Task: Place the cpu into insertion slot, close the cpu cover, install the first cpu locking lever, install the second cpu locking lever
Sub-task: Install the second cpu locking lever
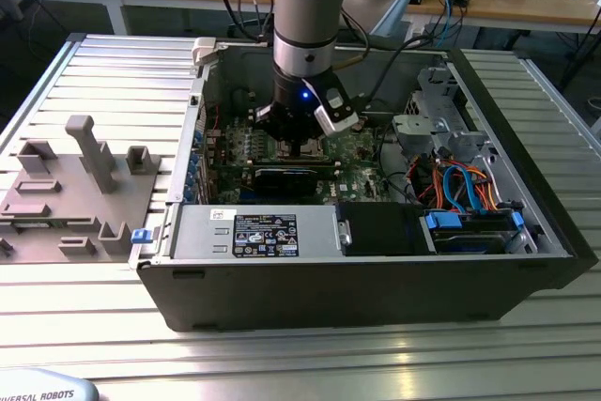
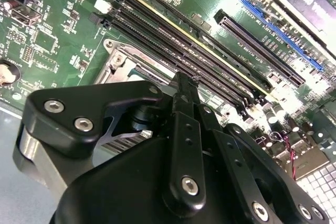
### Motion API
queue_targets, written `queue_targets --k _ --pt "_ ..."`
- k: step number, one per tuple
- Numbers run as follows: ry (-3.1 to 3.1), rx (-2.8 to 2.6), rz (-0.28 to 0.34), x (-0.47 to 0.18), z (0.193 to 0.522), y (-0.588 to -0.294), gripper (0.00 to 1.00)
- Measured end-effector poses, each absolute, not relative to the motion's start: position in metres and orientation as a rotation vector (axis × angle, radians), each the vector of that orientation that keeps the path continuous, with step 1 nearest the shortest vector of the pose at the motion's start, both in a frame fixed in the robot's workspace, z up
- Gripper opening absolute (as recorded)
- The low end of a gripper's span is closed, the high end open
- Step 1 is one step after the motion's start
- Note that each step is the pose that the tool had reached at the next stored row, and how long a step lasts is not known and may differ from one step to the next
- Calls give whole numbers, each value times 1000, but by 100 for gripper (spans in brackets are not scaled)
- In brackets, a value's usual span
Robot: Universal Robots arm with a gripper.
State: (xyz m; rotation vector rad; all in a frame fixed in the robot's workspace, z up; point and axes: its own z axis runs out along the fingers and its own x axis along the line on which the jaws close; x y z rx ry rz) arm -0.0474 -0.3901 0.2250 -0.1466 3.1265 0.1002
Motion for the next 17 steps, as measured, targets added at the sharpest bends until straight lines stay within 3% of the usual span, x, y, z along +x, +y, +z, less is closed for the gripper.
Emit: queue_targets --k 17 --pt "3126 -147 103 -66 214 -390 11"
